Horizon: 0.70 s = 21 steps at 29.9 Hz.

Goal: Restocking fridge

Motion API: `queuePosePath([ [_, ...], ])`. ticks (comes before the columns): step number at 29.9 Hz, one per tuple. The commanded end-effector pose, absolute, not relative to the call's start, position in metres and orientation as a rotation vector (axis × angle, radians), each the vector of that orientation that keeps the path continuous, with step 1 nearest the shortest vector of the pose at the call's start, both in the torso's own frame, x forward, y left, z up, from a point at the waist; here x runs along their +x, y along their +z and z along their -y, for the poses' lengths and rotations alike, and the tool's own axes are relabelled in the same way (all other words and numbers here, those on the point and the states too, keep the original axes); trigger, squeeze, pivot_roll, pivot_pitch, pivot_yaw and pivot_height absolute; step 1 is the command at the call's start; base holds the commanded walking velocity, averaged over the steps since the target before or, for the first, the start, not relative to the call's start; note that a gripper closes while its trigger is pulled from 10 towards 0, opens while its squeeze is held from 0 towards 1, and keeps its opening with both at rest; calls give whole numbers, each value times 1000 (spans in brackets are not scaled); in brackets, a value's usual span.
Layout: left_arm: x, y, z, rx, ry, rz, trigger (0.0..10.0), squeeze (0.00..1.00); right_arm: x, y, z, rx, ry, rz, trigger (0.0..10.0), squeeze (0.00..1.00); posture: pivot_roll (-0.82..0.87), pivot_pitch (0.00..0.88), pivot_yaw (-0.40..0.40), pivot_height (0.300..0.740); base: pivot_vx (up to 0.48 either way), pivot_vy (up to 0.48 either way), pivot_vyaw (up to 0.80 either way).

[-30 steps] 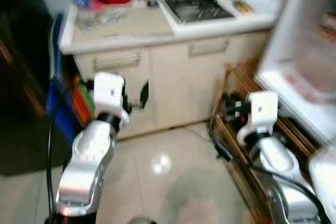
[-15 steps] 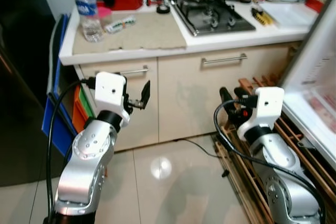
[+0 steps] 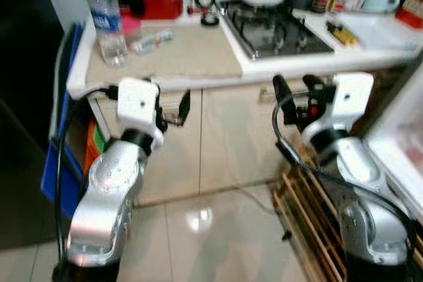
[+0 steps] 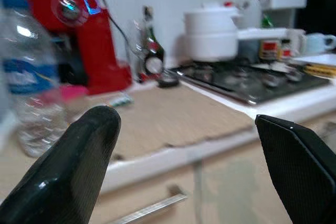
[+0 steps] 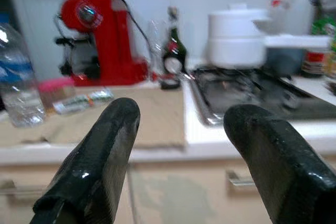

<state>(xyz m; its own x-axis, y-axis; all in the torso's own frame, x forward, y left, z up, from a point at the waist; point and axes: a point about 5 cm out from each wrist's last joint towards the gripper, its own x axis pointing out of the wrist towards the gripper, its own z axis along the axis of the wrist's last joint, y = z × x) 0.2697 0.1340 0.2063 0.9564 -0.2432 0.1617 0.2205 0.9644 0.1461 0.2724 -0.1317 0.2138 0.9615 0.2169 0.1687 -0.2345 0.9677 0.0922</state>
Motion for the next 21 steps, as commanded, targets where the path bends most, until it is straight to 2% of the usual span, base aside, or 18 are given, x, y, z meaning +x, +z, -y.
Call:
queuePosePath([
  [1, 269, 204, -136, 161, -232, 173, 10000, 0, 271, 215, 127, 105, 270, 157, 10000, 0, 57, 0, -33, 740, 349, 0, 0],
  [11, 263, 204, -131, 203, -254, 170, 10000, 0, 269, 204, 121, 148, 327, 108, 10000, 0, 68, 0, -39, 740, 358, 0, 749],
  [21, 263, 204, -128, 212, -273, 163, 10000, 0, 269, 215, 119, 140, 343, 153, 10000, 0, 58, 13, -26, 740, 358, 0, 800],
])
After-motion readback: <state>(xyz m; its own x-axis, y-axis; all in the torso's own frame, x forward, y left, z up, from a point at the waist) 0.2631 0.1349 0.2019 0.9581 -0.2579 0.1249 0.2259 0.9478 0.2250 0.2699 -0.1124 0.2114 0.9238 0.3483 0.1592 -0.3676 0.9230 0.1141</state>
